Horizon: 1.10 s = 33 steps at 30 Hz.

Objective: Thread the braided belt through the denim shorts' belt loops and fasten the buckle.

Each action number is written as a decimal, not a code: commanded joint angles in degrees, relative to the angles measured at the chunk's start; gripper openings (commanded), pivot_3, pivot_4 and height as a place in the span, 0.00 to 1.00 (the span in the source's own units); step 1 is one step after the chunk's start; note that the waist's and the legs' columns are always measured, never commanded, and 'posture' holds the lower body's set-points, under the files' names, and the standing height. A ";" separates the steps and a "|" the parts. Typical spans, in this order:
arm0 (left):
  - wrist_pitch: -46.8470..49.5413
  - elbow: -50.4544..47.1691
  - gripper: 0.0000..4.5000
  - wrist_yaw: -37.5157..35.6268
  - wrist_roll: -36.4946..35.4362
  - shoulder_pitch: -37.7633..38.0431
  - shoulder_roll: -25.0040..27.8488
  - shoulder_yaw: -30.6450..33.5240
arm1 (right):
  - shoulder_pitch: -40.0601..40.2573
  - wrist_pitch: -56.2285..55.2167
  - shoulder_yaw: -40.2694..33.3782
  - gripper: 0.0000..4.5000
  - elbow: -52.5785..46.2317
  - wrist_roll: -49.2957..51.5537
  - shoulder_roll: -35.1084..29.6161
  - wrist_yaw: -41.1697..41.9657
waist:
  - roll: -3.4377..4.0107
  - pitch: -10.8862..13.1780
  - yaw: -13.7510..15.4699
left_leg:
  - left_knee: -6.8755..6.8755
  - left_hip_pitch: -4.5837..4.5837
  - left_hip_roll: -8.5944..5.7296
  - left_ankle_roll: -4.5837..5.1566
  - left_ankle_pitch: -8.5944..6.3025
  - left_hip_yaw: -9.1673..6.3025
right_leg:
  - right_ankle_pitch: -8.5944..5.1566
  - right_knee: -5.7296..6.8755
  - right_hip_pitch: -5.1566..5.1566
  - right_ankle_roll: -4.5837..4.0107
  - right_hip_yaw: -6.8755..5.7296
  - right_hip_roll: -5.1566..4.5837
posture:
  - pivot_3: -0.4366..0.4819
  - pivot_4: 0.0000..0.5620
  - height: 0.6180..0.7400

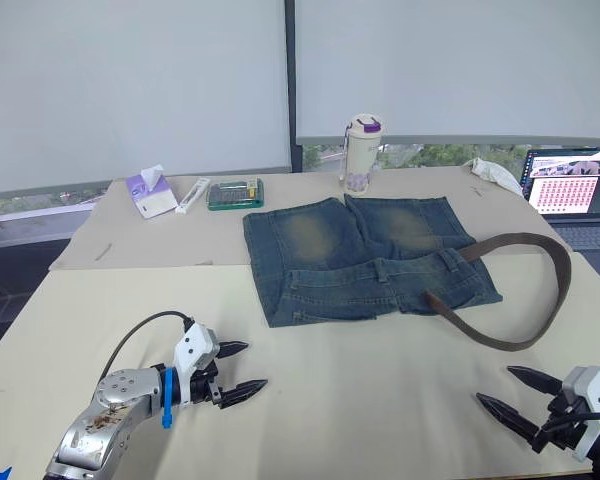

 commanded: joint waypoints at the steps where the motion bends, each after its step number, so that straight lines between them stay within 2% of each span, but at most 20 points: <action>1: -0.65 -1.45 1.00 -0.35 -0.77 -0.33 0.39 0.84 | -0.50 -1.55 -2.05 1.00 -0.31 0.91 -1.05 0.53 | 0.00 0.00 0.00 | 0.00 0.00 0.00 0.00 0.00 0.00 | 0.00 0.00 0.00 0.00 0.00 0.00 | 0.48 0.27 1.00; 6: -1.88 -1.44 1.00 -1.70 -1.23 -0.36 0.94 1.78 | -4.53 0.18 -3.01 1.00 -1.79 3.78 -1.78 0.02 | 0.01 0.01 -0.13 | 0.00 0.00 0.00 0.00 0.00 0.00 | 0.00 0.00 0.00 0.00 0.00 0.00 | 0.48 0.27 1.00; 10: -1.54 -2.62 1.00 -4.07 -2.62 -2.60 2.26 2.51 | -14.47 1.65 -0.84 1.00 1.04 1.03 -5.61 -3.23 | 0.09 0.08 -0.44 | 0.00 0.01 0.02 0.00 0.00 0.05 | 0.00 0.01 -0.02 -0.01 0.02 0.05 | 0.48 0.27 1.00; 13: 0.77 -3.30 1.00 -5.63 -4.92 -6.39 3.25 3.04 | -24.25 1.82 4.92 1.00 8.67 -7.29 -10.25 -6.57 | 0.03 0.14 -0.31 | 0.00 0.03 -0.01 0.00 0.00 0.08 | 0.01 0.02 0.00 -0.03 0.00 0.05 | 0.48 0.27 1.00; 16: 4.08 -4.97 1.00 -8.16 -7.86 -9.08 5.64 2.99 | -32.90 -3.66 12.50 1.00 17.87 -14.86 -13.80 -4.49 | 0.16 0.06 -0.09 | 0.06 0.13 -0.09 0.00 0.01 0.25 | 0.25 -0.03 -0.07 -0.43 -0.15 0.02 | 0.48 0.27 1.00; 19: 7.40 -7.71 1.00 -9.56 -10.29 -11.97 7.62 2.45 | -44.40 -10.74 23.13 1.00 31.53 -25.23 -16.32 -1.91 | 0.21 0.08 -0.39 | 0.06 0.09 -0.07 0.05 -0.01 0.29 | 0.27 -0.06 -0.12 -0.47 -0.18 0.02 | 0.48 0.27 1.00; 23: 8.39 -9.64 1.00 -9.20 -10.46 -13.61 8.28 2.12 | -54.06 -19.15 30.65 1.00 43.89 -31.92 -15.83 -0.90 | 0.17 0.17 -0.56 | 0.06 0.15 -0.07 0.07 -0.03 0.39 | 0.28 -0.08 -0.09 -0.48 -0.10 0.02 | 0.48 0.27 1.00; 25: 8.71 -11.43 1.00 -8.86 -10.46 -14.13 8.66 2.17 | -60.43 -21.36 34.50 1.00 51.58 -35.00 -13.33 -0.10 | 0.15 0.18 -0.77 | 0.06 0.15 -0.05 0.07 -0.03 0.38 | 0.28 -0.07 -0.10 -0.49 -0.09 0.03 | 0.48 0.27 1.00; 29: 9.57 -12.92 1.00 -7.46 -10.70 -14.46 8.13 2.27 | -66.45 -20.57 35.95 1.00 59.90 -34.33 -9.43 4.34 | -0.19 0.33 -1.69 | 0.05 0.14 0.05 0.07 -0.03 0.33 | 0.31 -0.07 0.10 -0.56 -0.05 0.12 | 0.48 0.27 1.00; 30: 9.63 -13.42 1.00 -7.23 -10.60 -14.11 8.17 2.33 | -67.21 -20.41 36.45 0.88 61.48 -34.82 -9.06 5.54 | -0.19 0.33 -1.83 | 0.05 0.18 0.07 0.07 -0.03 0.28 | 0.31 -0.07 0.08 -0.57 -0.06 0.14 | 0.48 0.27 1.00; 33: 9.91 -14.47 1.00 -6.96 -10.52 -13.43 8.61 2.55 | -69.22 -17.86 36.08 0.67 64.21 -34.57 -7.94 7.25 | -0.20 0.32 -2.03 | 0.05 0.22 0.07 0.07 -0.03 0.13 | 0.31 -0.05 0.08 -0.58 -0.05 0.13 | 0.48 0.27 1.00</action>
